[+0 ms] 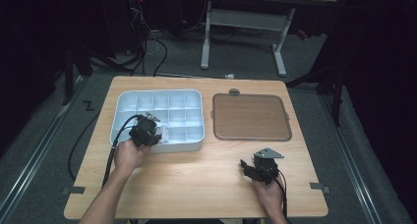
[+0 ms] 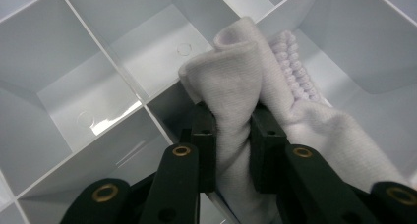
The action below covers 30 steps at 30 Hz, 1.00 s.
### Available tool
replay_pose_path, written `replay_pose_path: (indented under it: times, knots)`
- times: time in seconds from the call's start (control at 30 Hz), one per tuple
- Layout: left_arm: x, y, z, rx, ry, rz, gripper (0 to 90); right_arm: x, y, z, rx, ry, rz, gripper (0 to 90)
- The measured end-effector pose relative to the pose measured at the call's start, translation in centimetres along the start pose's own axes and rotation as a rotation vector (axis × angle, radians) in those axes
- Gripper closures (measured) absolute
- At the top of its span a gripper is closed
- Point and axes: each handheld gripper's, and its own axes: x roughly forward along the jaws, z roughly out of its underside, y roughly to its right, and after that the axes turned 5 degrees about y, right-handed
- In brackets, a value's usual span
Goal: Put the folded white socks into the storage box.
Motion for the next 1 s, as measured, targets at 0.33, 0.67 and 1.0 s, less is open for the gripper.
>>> replay_pose_path:
  times: [0.33,0.67,1.0]
  knots:
    - [-0.6,-0.1,-0.3,-0.023,0.045,0.003,73.4,0.0,0.0,0.0,-0.001,0.0,0.0,39.3]
    - [-1.4,-0.2,-1.1,-0.055,0.096,0.01,66.4,0.0,0.0,0.0,0.0,0.0,0.0,39.3]
    - [-2.1,0.2,-2.3,-0.095,0.163,0.037,61.8,0.0,0.0,0.0,0.0,0.0,0.0,39.3]
